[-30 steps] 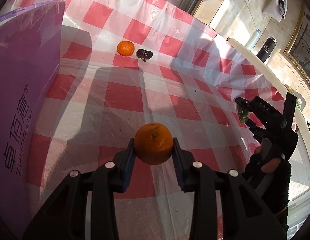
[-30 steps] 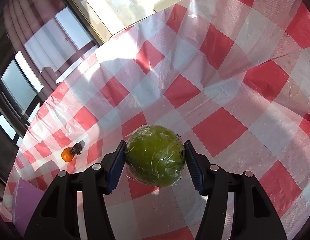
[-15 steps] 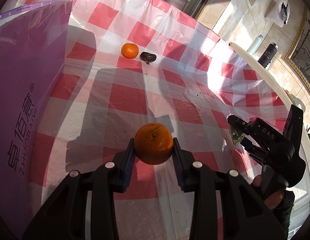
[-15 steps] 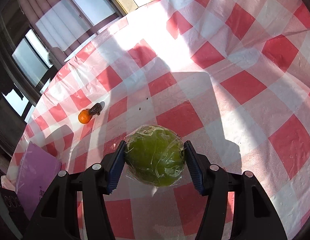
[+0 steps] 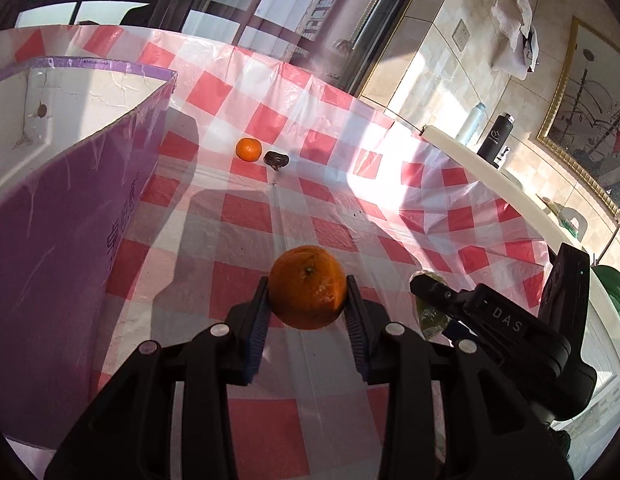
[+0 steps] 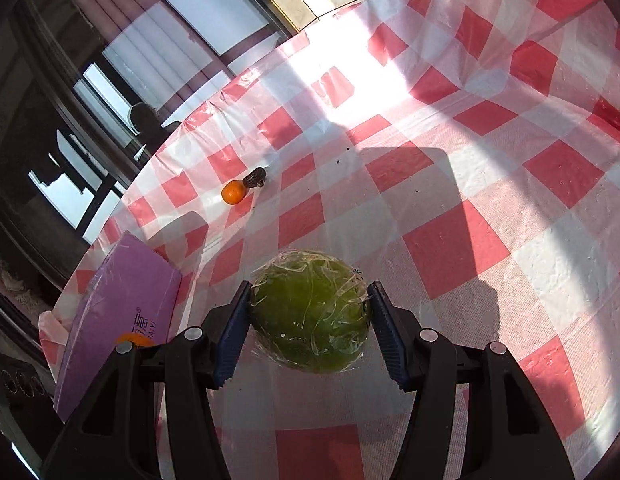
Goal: Organize fruits
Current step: 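Carry the green fruit and mandarin over the white box, then open the right tool to drop the green fruit while the left tool drops the mandarin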
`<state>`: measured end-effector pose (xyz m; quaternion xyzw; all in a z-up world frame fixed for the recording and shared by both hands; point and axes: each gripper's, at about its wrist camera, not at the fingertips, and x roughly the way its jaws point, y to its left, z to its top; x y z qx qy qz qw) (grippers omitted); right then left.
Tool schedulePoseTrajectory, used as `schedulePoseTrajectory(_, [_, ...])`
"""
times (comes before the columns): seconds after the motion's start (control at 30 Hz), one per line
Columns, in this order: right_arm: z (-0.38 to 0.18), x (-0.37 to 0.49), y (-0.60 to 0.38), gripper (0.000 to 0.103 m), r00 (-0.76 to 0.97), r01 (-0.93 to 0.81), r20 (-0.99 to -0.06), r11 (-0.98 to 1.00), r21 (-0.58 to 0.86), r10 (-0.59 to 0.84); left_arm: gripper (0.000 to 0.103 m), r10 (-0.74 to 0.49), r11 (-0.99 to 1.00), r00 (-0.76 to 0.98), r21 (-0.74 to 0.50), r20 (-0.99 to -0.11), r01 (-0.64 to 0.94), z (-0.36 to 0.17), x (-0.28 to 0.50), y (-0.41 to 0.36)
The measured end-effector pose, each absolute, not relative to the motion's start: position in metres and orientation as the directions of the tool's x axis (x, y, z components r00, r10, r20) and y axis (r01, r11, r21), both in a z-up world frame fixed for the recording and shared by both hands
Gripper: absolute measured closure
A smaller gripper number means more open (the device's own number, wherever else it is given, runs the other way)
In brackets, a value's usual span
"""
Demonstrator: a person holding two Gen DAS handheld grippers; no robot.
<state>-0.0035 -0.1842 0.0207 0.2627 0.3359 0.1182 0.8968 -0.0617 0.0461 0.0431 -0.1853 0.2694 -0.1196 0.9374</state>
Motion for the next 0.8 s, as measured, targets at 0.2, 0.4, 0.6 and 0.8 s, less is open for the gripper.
schedulePoseTrajectory(0.2, [0.060, -0.029, -0.154, 0.045, 0.749, -0.175, -0.466, 0.819, 0.546, 0.471, 0.067, -0.272, 0.919, 0.910, -0.364, -0.311, 0.150, 0.096, -0.122, 0.073])
schedulePoseTrajectory(0.4, [0.104, -0.050, -0.066, 0.045, 0.699, -0.400, -0.420, 0.803, 0.442, 0.580, 0.067, -0.082, 0.963, 0.936, -0.269, -0.341, -0.014, 0.130, -0.133, 0.131])
schedulePoseTrajectory(0.6, [0.129, -0.078, 0.042, 0.045, 0.631, -0.616, -0.437, 0.757, 0.221, 0.641, 0.066, 0.090, 0.965, 0.854, -0.167, -0.513, -0.202, 0.131, -0.106, 0.215])
schedulePoseTrajectory(0.8, [0.117, -0.069, 0.121, 0.045, 0.610, -0.658, -0.595, 0.753, -0.013, 0.523, 0.066, 0.140, 0.962, 0.725, -0.081, -0.674, -0.262, 0.116, -0.065, 0.276])
